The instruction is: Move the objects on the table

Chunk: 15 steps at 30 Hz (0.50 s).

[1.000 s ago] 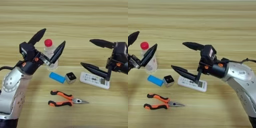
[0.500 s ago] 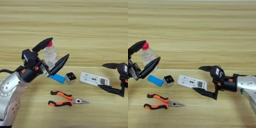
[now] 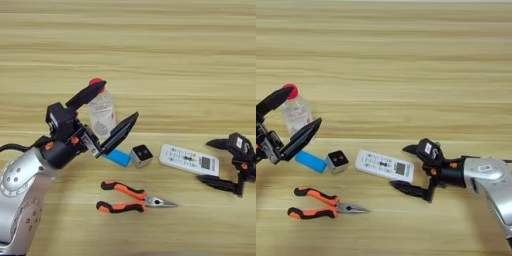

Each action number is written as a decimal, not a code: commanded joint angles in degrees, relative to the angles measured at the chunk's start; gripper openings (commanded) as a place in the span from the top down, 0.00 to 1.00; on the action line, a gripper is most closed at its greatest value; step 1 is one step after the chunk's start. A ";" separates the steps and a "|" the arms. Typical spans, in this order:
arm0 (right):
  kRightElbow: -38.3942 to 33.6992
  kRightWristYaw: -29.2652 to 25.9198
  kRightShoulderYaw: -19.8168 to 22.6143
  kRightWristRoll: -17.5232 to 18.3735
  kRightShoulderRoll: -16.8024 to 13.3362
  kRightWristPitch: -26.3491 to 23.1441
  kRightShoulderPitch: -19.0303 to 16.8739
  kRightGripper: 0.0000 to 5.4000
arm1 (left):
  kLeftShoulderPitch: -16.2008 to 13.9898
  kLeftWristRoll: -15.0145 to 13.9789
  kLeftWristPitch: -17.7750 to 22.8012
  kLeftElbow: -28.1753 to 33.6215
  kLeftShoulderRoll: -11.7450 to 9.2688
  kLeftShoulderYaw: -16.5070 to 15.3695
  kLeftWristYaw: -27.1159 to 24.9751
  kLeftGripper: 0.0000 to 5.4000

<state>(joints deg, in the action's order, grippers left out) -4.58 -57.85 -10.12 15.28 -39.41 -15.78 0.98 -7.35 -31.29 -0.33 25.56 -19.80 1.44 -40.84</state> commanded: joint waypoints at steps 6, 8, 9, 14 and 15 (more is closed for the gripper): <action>2.61 -0.30 -1.11 -1.83 0.59 0.07 1.37 0.00 | 0.08 1.16 -0.18 -0.08 -0.10 0.35 -0.11 0.00; 3.26 -0.23 -1.33 -2.48 0.66 0.67 1.45 0.05 | 0.13 1.17 -0.22 -0.05 -0.07 0.37 -0.10 0.00; 3.55 -0.21 -1.40 -2.80 0.73 0.95 1.49 0.06 | 0.15 1.19 -0.26 -0.03 -0.05 0.37 -0.08 0.00; 4.25 -0.51 -1.63 -3.57 0.91 1.79 1.39 0.16 | 0.19 1.13 -0.22 0.13 0.00 0.35 -0.02 0.00; 4.32 -0.58 -1.65 -3.63 0.94 1.91 1.37 0.20 | 0.20 1.10 -0.18 0.17 -0.01 0.32 -0.01 0.00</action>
<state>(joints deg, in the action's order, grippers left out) -0.85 -58.02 -11.35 12.55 -38.40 -14.13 1.83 -7.35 -30.90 -0.38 25.56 -19.64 1.47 -40.74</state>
